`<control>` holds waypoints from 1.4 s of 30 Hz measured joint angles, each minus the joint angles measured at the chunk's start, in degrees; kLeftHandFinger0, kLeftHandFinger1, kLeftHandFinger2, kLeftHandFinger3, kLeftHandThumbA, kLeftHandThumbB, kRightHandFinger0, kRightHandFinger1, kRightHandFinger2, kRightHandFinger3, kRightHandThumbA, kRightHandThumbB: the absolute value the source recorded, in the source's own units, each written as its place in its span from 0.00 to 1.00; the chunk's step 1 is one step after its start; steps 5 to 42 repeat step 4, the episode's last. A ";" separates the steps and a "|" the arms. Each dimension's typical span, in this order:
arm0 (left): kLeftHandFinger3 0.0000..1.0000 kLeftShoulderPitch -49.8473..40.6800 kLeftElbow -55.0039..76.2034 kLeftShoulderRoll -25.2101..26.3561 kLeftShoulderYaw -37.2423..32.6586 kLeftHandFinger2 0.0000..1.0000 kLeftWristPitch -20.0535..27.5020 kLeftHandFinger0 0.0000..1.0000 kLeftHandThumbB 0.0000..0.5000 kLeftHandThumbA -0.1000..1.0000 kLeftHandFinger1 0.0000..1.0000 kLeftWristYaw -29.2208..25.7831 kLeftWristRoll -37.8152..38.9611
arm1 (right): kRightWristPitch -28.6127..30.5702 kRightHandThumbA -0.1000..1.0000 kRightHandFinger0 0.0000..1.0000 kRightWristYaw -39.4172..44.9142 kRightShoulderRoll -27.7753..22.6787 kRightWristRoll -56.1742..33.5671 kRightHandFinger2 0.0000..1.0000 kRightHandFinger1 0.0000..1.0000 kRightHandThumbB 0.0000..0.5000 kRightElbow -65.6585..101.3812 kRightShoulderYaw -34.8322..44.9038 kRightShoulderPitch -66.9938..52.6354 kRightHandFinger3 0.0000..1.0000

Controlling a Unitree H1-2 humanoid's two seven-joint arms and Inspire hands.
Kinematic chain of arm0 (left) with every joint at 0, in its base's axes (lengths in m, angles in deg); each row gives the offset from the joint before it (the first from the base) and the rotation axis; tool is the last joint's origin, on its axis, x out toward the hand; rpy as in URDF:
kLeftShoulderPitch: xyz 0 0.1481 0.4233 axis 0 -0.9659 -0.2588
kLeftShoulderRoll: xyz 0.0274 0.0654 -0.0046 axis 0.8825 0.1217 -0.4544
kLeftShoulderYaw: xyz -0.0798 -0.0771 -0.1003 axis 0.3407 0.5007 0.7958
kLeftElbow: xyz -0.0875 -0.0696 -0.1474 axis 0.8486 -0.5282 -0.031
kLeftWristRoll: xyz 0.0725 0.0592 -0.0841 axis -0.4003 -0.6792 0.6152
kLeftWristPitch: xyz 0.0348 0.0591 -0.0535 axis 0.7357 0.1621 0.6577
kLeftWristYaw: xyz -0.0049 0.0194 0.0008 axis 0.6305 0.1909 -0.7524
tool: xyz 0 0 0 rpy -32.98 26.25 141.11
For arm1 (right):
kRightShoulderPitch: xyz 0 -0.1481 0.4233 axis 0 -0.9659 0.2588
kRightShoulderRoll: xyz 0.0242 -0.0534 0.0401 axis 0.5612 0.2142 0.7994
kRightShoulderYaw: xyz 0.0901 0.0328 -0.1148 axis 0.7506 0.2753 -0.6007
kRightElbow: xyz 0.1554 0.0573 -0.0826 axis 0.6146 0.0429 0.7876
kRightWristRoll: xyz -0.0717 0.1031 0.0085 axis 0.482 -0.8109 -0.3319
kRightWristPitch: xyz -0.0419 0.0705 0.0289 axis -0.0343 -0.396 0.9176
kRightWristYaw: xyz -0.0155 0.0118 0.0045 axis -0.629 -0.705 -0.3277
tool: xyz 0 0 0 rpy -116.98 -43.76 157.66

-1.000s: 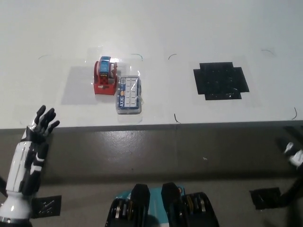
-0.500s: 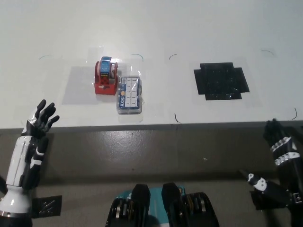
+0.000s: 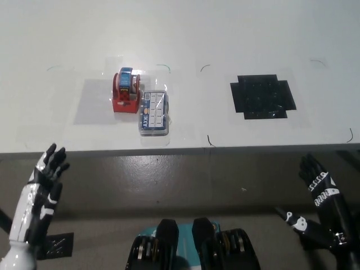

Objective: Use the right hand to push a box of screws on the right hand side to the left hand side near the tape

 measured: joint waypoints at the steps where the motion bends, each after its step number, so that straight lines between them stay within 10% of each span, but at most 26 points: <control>1: 1.00 -0.27 -0.44 -0.04 -0.01 1.00 0.06 1.00 0.23 0.86 1.00 -0.01 -0.13 | 0.00 0.94 1.00 0.16 0.00 0.03 1.00 1.00 0.52 -0.43 0.00 -0.01 1.00; 42: 1.00 -0.67 -0.83 -0.11 -0.09 1.00 0.20 1.00 0.21 0.86 1.00 0.00 -0.33 | -0.01 0.93 1.00 0.43 0.00 0.05 1.00 1.00 0.52 -0.73 0.00 -0.09 1.00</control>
